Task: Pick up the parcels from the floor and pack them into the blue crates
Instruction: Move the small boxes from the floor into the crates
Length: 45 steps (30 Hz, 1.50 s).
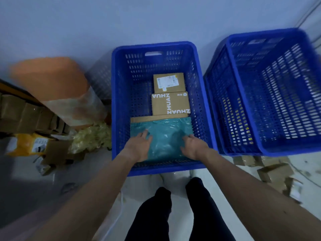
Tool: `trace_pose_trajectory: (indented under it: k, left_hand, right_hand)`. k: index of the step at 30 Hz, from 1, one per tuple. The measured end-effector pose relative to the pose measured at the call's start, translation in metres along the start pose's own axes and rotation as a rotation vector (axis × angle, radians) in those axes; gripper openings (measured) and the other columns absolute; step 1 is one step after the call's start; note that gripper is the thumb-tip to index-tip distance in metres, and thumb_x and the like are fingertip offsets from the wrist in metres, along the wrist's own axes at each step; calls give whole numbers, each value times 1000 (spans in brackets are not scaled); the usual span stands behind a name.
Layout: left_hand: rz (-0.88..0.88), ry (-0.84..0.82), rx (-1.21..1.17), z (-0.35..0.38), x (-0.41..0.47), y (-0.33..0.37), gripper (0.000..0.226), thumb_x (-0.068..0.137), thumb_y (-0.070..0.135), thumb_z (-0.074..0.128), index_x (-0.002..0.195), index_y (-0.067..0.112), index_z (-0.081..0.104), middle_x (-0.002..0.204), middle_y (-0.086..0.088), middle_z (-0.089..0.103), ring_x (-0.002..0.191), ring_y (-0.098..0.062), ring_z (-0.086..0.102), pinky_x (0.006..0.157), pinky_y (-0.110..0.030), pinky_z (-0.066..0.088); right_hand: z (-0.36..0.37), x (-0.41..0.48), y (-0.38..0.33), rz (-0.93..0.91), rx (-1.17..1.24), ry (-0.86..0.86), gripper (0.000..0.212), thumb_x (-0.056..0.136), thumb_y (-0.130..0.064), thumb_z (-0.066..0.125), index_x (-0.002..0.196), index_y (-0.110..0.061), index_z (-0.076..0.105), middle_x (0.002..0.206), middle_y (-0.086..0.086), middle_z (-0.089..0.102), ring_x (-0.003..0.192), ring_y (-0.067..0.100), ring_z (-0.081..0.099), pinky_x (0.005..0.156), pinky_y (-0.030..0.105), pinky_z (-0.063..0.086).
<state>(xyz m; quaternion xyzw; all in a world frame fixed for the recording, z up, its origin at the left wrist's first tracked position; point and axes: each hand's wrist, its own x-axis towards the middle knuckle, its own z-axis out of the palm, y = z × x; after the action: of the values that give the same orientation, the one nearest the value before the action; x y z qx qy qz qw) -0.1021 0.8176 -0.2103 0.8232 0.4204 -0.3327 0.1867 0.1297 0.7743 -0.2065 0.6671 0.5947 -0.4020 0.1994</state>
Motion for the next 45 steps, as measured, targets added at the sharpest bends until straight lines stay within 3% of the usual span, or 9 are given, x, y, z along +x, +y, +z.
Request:
trace_pose_trajectory:
  k: [3, 6, 10, 16, 19, 25, 33, 38, 45]
  left_hand:
    - [33, 44, -3, -24, -6, 17, 72, 91, 22, 57, 152, 9, 23, 159, -20, 15, 140, -34, 33, 106, -45, 42]
    - [102, 148, -28, -48, -7, 48, 51, 90, 16, 53, 138, 9, 39, 137, -16, 44, 122, -33, 49, 96, -44, 46]
    - [226, 268, -57, -79, -10, 108, 34, 88, 18, 53, 120, 8, 49, 117, -15, 55, 110, -34, 57, 87, -45, 49]
    - [372, 298, -40, -106, -21, 219, 37, 92, 13, 46, 128, 5, 46, 121, -14, 55, 107, -34, 57, 81, -42, 46]
    - [416, 254, -43, -110, -34, 281, 32, 94, 14, 45, 125, 7, 45, 113, -14, 56, 95, -31, 55, 73, -38, 42]
    - [495, 208, 57, -110, -60, 409, 26, 98, 24, 46, 120, 12, 44, 112, -10, 56, 91, -29, 56, 72, -38, 43]
    - [497, 143, 169, -103, -85, 546, 28, 92, 27, 52, 114, 9, 47, 118, -16, 59, 107, -35, 58, 82, -39, 43]
    - [544, 66, 233, -86, -87, 611, 37, 95, 30, 52, 123, 7, 49, 118, -16, 59, 103, -32, 58, 78, -34, 45]
    - [653, -35, 384, -62, -71, 694, 52, 97, 36, 49, 142, 9, 41, 134, -15, 55, 117, -32, 55, 95, -42, 48]
  right_hand:
    - [-6, -40, 21, 45, 58, 134, 51, 96, -33, 46, 142, -11, 40, 139, 15, 43, 125, 36, 48, 100, 43, 43]
    - [-7, -82, 52, 128, 117, 230, 45, 97, -32, 47, 136, -10, 44, 132, 14, 47, 119, 36, 51, 94, 44, 47]
    - [0, -135, 96, 244, 195, 275, 45, 97, -29, 45, 138, -10, 44, 133, 14, 47, 122, 35, 50, 96, 42, 42]
    - [26, -214, 168, 395, 317, 289, 52, 97, -31, 45, 144, -12, 37, 144, 14, 43, 130, 33, 45, 102, 38, 39]
    - [48, -261, 209, 453, 375, 303, 53, 96, -32, 45, 145, -12, 37, 143, 14, 43, 129, 33, 46, 100, 37, 40]
    - [106, -346, 295, 577, 501, 353, 56, 94, -35, 45, 145, -12, 36, 146, 12, 41, 125, 33, 49, 98, 40, 44]
    - [181, -423, 382, 661, 616, 451, 48, 95, -32, 48, 136, -8, 43, 138, 15, 48, 123, 33, 51, 95, 37, 44]
    - [221, -454, 425, 730, 737, 455, 50, 95, -32, 48, 138, -9, 41, 142, 16, 45, 126, 32, 50, 97, 39, 44]
    - [273, -473, 463, 846, 805, 439, 49, 94, -33, 51, 134, -6, 43, 134, 16, 49, 120, 34, 53, 93, 41, 46]
